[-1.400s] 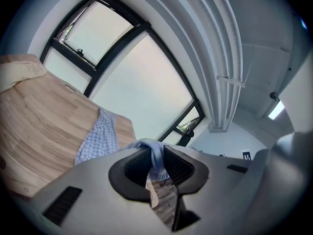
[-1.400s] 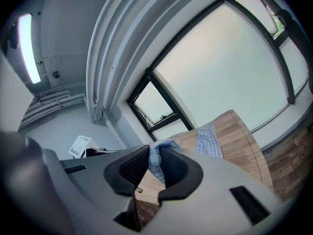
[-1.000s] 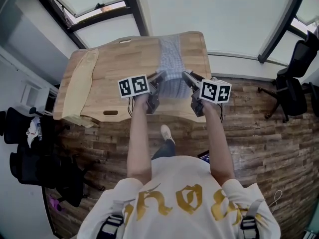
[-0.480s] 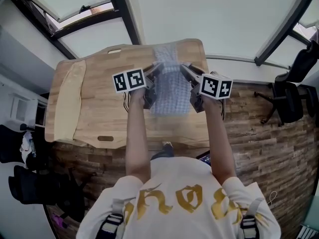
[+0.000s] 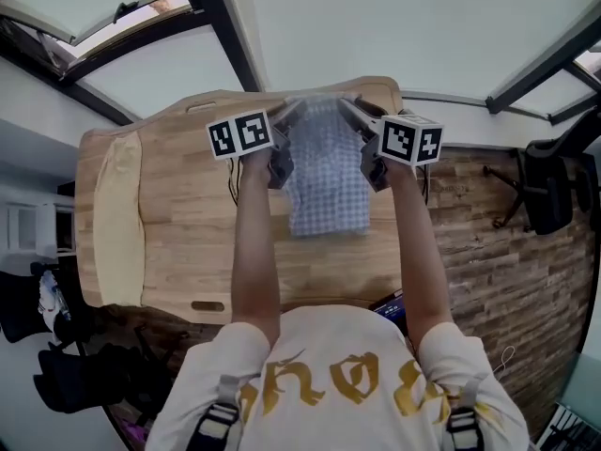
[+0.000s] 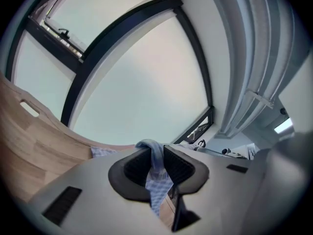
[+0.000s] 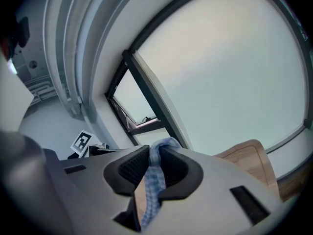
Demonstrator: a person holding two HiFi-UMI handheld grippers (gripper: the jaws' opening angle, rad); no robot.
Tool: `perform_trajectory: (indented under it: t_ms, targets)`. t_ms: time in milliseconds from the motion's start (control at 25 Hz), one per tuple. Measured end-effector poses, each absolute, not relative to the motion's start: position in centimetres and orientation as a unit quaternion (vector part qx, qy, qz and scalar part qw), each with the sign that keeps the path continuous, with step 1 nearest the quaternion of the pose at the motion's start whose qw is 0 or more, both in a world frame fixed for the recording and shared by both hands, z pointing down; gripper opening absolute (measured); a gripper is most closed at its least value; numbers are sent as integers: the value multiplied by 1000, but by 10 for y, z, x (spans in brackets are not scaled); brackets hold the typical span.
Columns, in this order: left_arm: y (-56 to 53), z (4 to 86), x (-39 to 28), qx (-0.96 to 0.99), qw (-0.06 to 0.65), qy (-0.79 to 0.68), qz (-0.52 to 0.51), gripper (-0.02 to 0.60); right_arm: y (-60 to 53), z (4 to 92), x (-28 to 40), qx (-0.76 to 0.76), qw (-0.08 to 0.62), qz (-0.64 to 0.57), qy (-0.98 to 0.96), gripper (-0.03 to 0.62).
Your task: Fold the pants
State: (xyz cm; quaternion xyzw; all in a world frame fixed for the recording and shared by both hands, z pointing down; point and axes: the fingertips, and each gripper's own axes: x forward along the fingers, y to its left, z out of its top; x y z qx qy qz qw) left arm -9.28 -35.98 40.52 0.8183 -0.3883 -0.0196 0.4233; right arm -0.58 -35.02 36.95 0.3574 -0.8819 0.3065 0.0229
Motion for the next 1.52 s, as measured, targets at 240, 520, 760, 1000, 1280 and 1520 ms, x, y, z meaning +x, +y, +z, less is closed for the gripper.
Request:
perform_trajectory:
  t_ms: [240, 520, 760, 1000, 1280, 1520]
  targets:
    - [-436, 516, -103, 773, 506, -382, -16, 98, -435, 480, -17, 377, 80, 356, -851, 87]
    - [-484, 594, -101, 746, 554, -368, -26, 98, -488, 562, -12, 397, 91, 407, -818, 89]
    - [-504, 627, -101, 725, 581, -367, -42, 98, -520, 600, -10, 395, 52, 475, -785, 97]
    - [-518, 624, -109, 672, 641, -331, -171, 145, -538, 599, -4, 385, -53, 510, -767, 172]
    - [-531, 602, -116, 669, 628, -326, -227, 173, -539, 592, -6, 399, -23, 457, -795, 184]
    - [-520, 602, -117, 709, 586, -363, -149, 173, -521, 585, -10, 403, 15, 419, -814, 176]
